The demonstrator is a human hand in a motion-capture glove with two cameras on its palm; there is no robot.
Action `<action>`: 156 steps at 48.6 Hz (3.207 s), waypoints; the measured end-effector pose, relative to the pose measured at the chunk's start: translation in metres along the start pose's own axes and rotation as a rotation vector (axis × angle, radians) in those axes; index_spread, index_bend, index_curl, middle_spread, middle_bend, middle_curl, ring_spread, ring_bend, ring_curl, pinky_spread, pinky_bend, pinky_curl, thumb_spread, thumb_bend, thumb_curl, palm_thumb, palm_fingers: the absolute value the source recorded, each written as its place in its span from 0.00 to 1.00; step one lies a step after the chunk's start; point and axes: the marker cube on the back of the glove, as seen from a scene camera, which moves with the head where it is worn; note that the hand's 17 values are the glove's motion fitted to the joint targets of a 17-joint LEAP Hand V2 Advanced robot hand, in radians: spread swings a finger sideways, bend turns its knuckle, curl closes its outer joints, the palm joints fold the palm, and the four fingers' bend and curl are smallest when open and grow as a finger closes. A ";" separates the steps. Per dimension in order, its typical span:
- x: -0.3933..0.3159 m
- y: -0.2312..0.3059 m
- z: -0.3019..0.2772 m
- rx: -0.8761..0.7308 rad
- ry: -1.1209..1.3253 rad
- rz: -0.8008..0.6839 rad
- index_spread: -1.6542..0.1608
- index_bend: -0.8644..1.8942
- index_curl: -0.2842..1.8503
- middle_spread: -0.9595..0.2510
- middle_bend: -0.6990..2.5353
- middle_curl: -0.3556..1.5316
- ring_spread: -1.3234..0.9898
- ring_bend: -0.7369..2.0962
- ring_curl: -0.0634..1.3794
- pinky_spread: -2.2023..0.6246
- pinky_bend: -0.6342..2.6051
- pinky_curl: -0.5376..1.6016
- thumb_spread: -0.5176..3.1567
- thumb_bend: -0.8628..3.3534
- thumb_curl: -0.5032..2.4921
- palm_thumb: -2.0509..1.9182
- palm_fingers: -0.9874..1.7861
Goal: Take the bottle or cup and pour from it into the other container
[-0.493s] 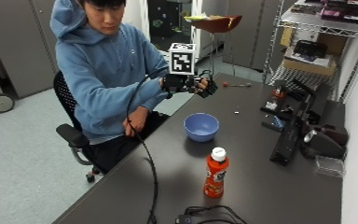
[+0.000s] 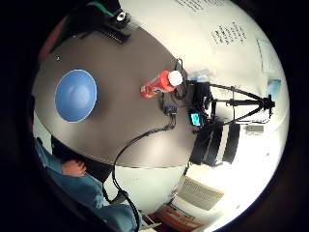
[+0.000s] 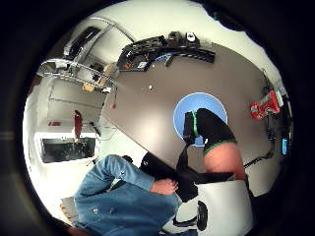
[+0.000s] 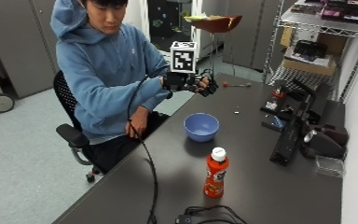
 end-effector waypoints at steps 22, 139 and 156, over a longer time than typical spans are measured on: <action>0.031 0.011 -0.006 0.029 0.072 0.033 0.73 0.37 0.26 0.83 0.27 0.33 0.62 0.38 0.22 0.85 0.32 0.39 0.44 0.22 0.30 0.69 0.48; 0.267 -0.003 0.157 0.490 -1.007 0.309 0.72 0.35 0.20 0.88 0.28 0.36 0.63 0.43 0.26 0.87 0.39 0.43 0.39 0.20 0.29 0.64 0.35; 0.233 -0.067 0.194 0.547 -1.249 0.241 0.72 0.35 0.20 0.89 0.29 0.37 0.63 0.44 0.25 0.86 0.38 0.42 0.38 0.20 0.29 0.67 0.36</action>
